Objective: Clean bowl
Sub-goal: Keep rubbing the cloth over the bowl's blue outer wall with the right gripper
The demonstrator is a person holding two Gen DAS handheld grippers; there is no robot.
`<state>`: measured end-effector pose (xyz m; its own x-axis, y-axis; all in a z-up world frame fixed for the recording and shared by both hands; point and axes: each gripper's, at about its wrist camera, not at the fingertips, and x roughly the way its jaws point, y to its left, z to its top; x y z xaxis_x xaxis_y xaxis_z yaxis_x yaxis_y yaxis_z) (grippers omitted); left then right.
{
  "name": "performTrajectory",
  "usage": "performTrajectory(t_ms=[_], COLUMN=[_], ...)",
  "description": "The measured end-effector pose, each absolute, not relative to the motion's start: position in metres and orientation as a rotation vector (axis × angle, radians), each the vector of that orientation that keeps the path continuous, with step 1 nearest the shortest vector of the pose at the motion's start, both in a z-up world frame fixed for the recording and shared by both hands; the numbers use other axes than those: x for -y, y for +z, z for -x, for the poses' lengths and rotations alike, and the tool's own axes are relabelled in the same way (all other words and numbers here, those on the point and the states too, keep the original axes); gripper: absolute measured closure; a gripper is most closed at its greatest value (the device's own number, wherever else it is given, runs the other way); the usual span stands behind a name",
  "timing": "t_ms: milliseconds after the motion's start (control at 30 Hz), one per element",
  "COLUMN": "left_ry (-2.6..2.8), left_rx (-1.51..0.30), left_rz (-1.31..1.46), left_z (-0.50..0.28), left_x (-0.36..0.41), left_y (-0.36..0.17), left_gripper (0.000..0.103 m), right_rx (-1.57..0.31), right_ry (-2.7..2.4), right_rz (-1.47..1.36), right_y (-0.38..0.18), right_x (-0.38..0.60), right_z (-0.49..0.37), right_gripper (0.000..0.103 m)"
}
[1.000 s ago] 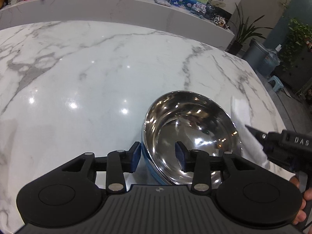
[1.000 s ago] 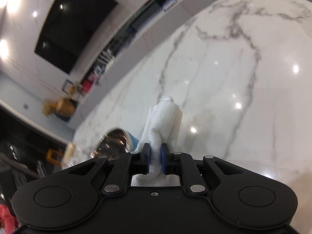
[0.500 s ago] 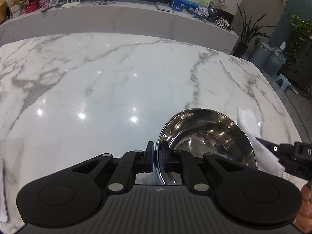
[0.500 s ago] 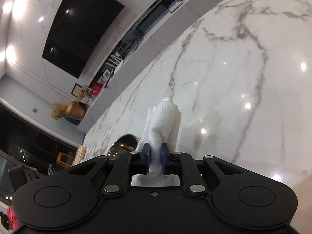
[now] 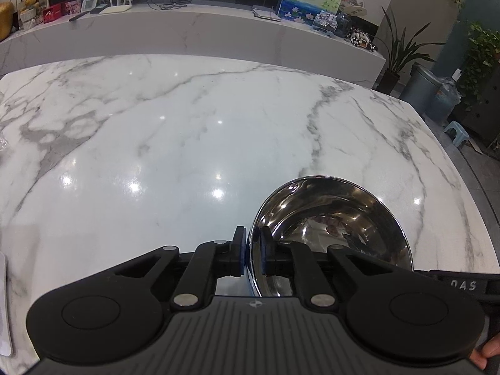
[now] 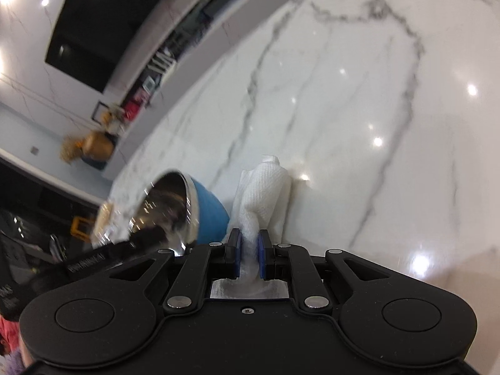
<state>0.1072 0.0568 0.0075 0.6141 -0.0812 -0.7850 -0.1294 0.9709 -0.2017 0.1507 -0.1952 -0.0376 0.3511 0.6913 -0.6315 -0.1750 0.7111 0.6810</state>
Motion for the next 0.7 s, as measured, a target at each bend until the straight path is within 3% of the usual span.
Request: performTrajectory(t_ms=[67,133,200,367,533,700], left_ry=[0.026,0.024,0.016,-0.016,0.001,0.016], left_rx=[-0.929,-0.949,-0.972,-1.006,-1.008,-0.990], left_rz=[0.275,0.294,0.309,0.290,0.275,0.287], left_z=[-0.1072,-0.1067,-0.1039,-0.0984,-0.0996,-0.1055], left_x=[-0.0589,-0.0599,-0.0595,-0.0542,-0.0556,-0.0596], left_y=[0.0054,0.0027,-0.0008,-0.0029,-0.0025,-0.0027], left_gripper=[0.094,0.080,0.076,0.076,0.089,0.091], right_rx=[-1.076,-1.077,-1.075,-1.076,-1.073,-1.069], right_ry=[0.599,0.597,0.598,0.598,0.598,0.599], right_rz=[-0.549,-0.549,-0.539,-0.537,-0.530,-0.524], right_y=[-0.0375,-0.0370,-0.0361,-0.0345,-0.0338,-0.0340], right_x=[0.1932,0.1930,0.1923,0.1912,0.1914,0.1920], right_z=[-0.1498,-0.1493,-0.1491,-0.1514,-0.1510,-0.1498], right_gripper=[0.092,0.092,0.092,0.092,0.092,0.092])
